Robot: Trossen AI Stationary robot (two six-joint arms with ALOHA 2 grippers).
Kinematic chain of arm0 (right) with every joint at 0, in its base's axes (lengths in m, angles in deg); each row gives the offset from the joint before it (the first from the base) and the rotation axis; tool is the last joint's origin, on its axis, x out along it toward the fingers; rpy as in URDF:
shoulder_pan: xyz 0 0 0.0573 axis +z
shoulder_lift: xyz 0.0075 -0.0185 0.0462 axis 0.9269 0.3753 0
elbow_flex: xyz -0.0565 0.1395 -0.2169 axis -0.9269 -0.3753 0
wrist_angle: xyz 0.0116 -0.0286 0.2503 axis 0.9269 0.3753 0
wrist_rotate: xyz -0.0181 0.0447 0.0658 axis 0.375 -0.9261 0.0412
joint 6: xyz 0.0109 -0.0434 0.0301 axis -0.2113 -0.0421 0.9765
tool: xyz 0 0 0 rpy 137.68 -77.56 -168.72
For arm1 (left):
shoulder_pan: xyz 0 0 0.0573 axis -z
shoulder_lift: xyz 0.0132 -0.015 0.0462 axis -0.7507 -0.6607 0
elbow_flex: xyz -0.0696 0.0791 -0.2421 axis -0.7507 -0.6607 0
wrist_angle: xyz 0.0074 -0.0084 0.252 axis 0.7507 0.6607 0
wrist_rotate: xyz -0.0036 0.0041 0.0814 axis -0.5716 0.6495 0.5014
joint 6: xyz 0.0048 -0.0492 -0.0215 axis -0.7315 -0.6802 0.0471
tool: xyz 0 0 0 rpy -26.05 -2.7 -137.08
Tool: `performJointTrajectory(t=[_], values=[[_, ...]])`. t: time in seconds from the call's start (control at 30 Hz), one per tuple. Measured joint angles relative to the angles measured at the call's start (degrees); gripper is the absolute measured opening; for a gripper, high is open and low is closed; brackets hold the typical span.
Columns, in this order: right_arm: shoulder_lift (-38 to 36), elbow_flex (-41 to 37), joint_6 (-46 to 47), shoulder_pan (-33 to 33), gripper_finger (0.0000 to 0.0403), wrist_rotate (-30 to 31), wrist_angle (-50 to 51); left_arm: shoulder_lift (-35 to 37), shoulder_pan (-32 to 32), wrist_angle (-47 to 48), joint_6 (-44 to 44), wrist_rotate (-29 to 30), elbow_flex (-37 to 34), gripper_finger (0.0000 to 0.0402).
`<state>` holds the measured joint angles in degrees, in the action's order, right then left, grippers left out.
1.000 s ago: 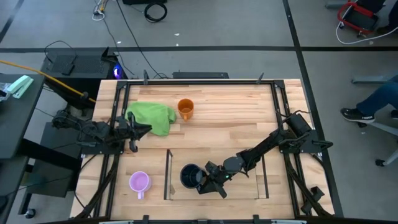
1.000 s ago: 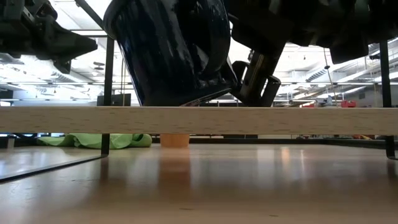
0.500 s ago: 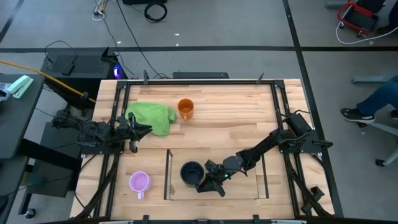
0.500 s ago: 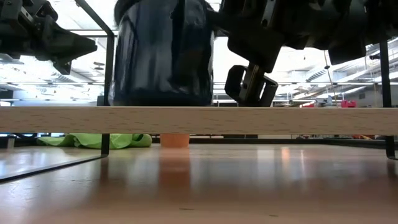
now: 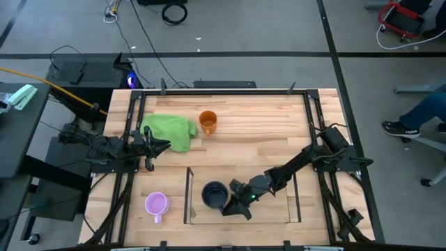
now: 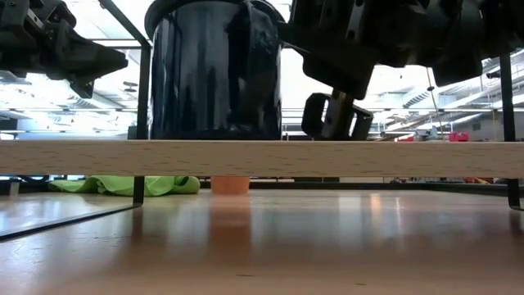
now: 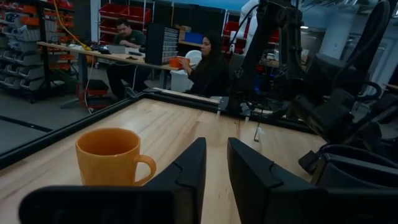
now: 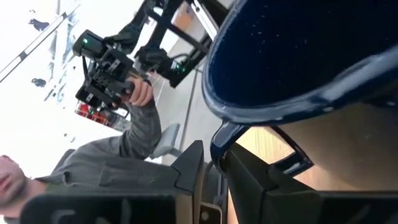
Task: Stack small to large cups/mugs on shelf
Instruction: Put the dark blue mug on the shelf
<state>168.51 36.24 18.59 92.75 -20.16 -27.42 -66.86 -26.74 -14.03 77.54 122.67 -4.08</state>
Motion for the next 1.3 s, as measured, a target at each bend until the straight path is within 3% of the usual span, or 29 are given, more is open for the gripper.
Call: performJointTrajectory(t=[0.33,0.5,1.3], values=[[-0.20,1.02,0.39,0.02,0.0074,-1.82,2.55,0.02,0.00,0.04,0.00,0.00,-0.01,0.0075],[-0.20,3.85,0.30,0.02,0.0074,-4.95,8.27,0.00,0.02,0.06,0.00,0.02,-0.01,0.0079],[-0.20,17.54,-11.57,-1.20,0.0074,-6.70,37.27,0.00,0.01,0.07,-0.02,0.00,-0.01,0.0082]])
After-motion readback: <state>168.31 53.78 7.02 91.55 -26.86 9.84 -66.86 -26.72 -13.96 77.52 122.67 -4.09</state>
